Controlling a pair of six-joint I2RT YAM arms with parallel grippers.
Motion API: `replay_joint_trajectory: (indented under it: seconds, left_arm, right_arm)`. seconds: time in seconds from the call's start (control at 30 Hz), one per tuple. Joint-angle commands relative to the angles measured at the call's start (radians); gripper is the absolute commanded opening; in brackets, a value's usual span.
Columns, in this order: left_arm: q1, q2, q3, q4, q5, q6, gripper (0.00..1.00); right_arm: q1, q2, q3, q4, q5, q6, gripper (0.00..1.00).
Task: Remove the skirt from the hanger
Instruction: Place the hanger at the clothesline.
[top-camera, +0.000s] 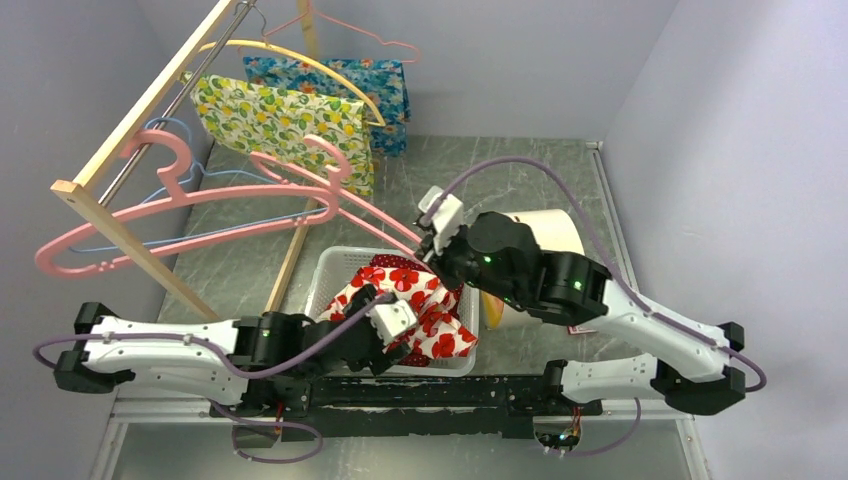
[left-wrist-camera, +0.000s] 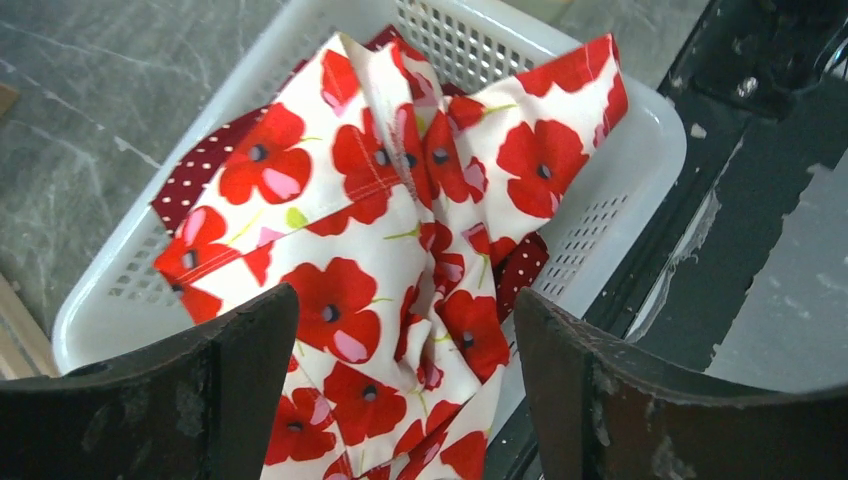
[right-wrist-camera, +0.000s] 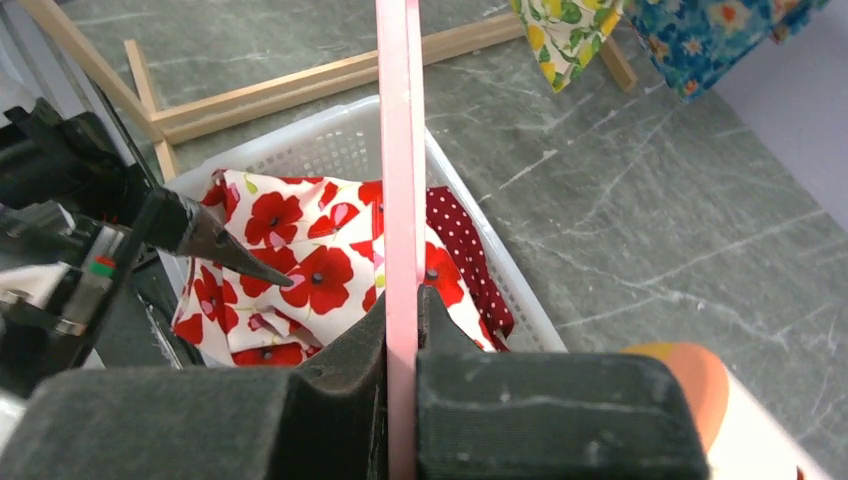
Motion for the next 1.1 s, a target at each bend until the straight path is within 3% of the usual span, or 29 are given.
replay_joint_trajectory:
  seconds: [0.0, 0.17, 0.47, 0.77, 1.07]
  left_arm:
    - [-0.005, -0.064, -0.013, 0.002, -0.108, -0.030, 0.85]
    - [-0.005, -0.101, -0.027, -0.033, -0.175, -0.063, 0.86]
    - [-0.005, -0.237, -0.113, 0.005, -0.197, -0.044, 0.87]
    - [-0.005, -0.189, -0.138, 0.047, -0.212, -0.023, 0.88]
    - [-0.006, -0.194, -0.133, 0.027, -0.230, -0.067, 0.88]
  right_arm:
    - [-0.003, 0.079, 0.096, 0.075, -0.104, -0.081, 0.00]
    - [-0.028, 0.210, 0.199, 0.175, -0.236, -0.114, 0.00]
    - [-0.233, 0.398, 0.349, 0.237, -0.551, -0.100, 0.00]
    - [-0.295, 0.576, 0.487, 0.273, -0.632, -0.144, 0.00]
    - [-0.303, 0.628, 0.455, 0.463, -0.649, -0.098, 0.00]
